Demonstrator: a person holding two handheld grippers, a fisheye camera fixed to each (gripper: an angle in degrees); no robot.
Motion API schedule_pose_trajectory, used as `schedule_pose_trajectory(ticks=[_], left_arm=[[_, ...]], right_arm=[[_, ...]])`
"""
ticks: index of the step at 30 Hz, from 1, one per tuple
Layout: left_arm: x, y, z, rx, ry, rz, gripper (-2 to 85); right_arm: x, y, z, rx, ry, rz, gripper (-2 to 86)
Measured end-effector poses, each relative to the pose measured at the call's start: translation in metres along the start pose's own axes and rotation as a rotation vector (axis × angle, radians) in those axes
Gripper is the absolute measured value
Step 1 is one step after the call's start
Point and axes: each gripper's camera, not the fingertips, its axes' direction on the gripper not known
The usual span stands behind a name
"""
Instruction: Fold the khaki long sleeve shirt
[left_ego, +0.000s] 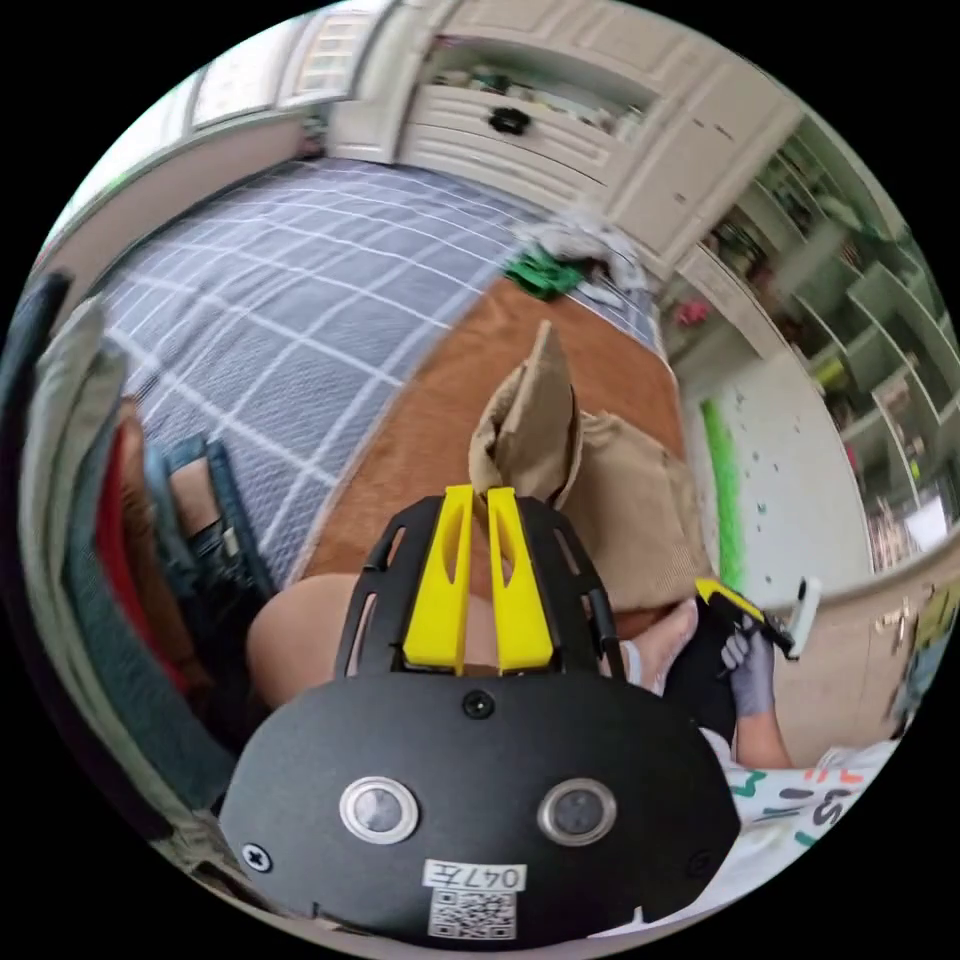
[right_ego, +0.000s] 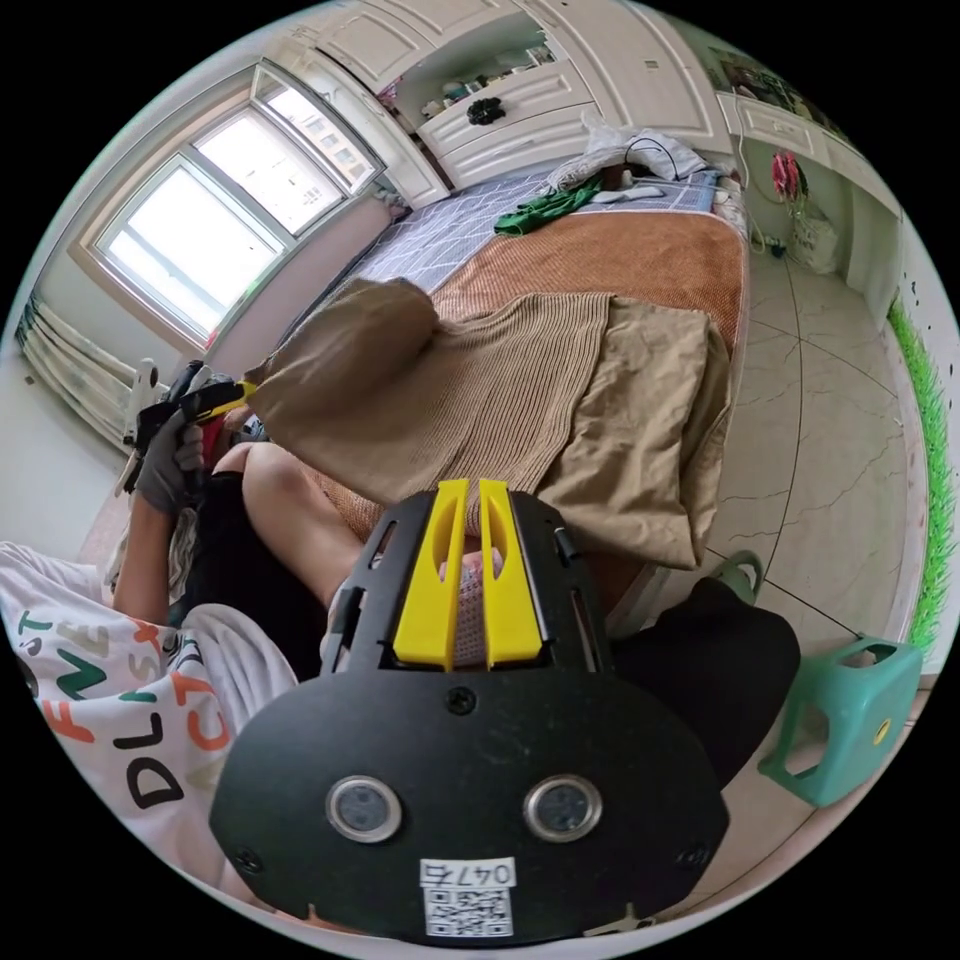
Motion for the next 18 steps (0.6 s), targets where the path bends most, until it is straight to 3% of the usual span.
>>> schedule_pose_trajectory(ticks=[2,7,12,14,18], left_arm=[[-0.024,0.025,-0.024,0.011,-0.044,-0.072,3.1],[0.021,0.056,-0.059,-0.013,-0.307,0.038,6.7],[0.053,0.036,-0.122,0.135,-0.294,0.092,5.0],[0.064,0.013,-0.125,0.111,-0.251,0.147,1.9],[0.11,-0.055,-0.091,-0.113,-0.271,0.288,-0.6]], right_arm=[[0.0,-0.003,0.003,-0.003,-0.01,-0.003,-0.4],[-0.002,-0.018,0.014,-0.015,-0.047,-0.001,-0.2],[-0.014,-0.033,0.015,-0.019,-0.053,-0.03,-0.2],[-0.021,-0.038,0.017,-0.036,-0.033,-0.044,-0.2],[-0.042,-0.053,0.027,-0.11,0.063,-0.103,-0.4]])
